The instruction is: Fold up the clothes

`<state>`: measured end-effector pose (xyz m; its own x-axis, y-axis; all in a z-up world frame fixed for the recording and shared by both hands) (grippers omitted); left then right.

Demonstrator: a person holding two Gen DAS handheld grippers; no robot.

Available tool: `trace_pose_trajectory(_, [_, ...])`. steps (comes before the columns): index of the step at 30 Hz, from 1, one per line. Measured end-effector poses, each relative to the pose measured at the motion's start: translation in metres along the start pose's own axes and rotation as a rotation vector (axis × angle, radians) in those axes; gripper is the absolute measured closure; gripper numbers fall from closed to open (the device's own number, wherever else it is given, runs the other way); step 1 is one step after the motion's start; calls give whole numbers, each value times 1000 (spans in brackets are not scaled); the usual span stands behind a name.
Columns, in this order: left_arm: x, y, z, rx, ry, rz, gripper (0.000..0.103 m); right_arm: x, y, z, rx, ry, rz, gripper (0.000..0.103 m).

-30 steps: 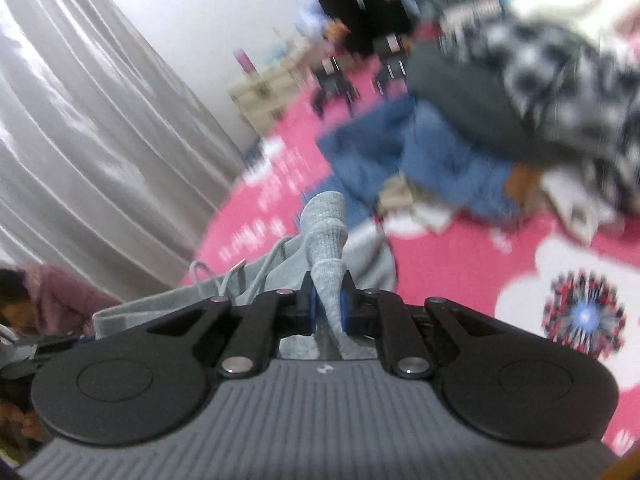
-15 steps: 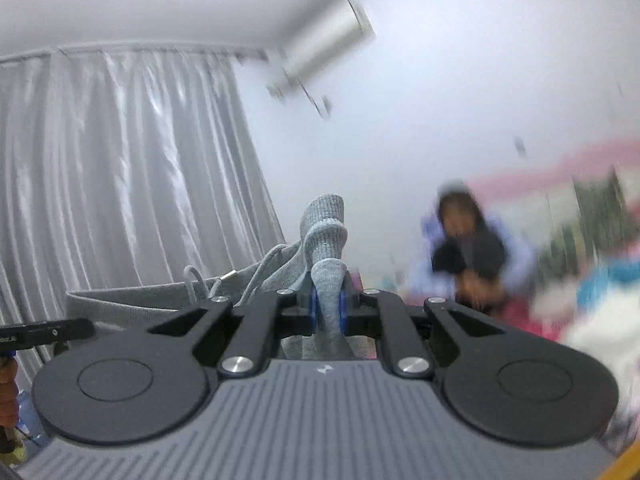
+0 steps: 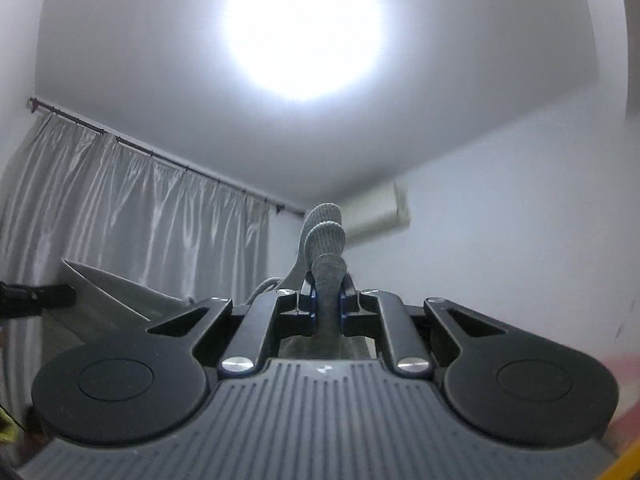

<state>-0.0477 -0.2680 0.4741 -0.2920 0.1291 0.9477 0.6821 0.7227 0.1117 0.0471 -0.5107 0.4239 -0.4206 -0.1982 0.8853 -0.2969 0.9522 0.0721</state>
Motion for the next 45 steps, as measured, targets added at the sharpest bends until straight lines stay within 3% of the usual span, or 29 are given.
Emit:
trace_pose_trajectory(5, [24, -15, -17, -23, -28, -1, 89, 44, 1, -17, -21, -70, 87, 95])
trace_pose_trajectory(9, [-8, -7, -19, 10, 24, 30, 89, 20, 17, -32, 3, -51, 99, 95])
trace_pose_trajectory(12, [-54, 10, -5, 75, 117, 102, 90, -47, 31, -37, 39, 46, 78, 95])
trace_pose_trajectory(15, [-132, 36, 28, 149, 198, 198, 90, -115, 45, -41, 74, 143, 56, 95])
trace_pose_trajectory(21, [-302, 93, 121, 337, 344, 427, 90, -299, 101, -23, 40, 375, -11, 95])
trace_pose_trajectory(25, [-409, 134, 194, 538, 445, 558, 90, -430, 158, -20, 41, 550, -55, 95])
trace_pose_trajectory(29, [-494, 179, 266, 708, 541, 647, 90, -544, 230, -32, 74, 714, -93, 95])
trace_pose_trajectory(32, [-535, 228, 321, 804, 591, 713, 90, -617, 272, -42, 101, 817, -80, 95])
trace_pose_trajectory(35, [-551, 294, 376, 873, 637, 748, 90, -682, 313, -51, 131, 908, -45, 95])
trace_pose_trajectory(42, [-652, 328, 462, 931, 865, 700, 90, -805, 389, -46, 276, 985, 120, 95])
trace_pose_trajectory(45, [-697, 336, 494, 947, 969, 711, 84, -873, 406, -43, 338, 1124, 116, 93])
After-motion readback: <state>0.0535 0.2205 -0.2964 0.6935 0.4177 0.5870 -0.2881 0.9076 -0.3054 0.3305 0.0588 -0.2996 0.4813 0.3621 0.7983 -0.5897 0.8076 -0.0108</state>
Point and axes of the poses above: each gripper's, at about its wrist camera, not at the fingertips, and z roughly against the way its jaws point, y to its left, x to its top, the point moved 7 cm from there along -z, roughly the way its jaws point, and after that the axes turned 10 degrees about -x, right-handed, at the moved point
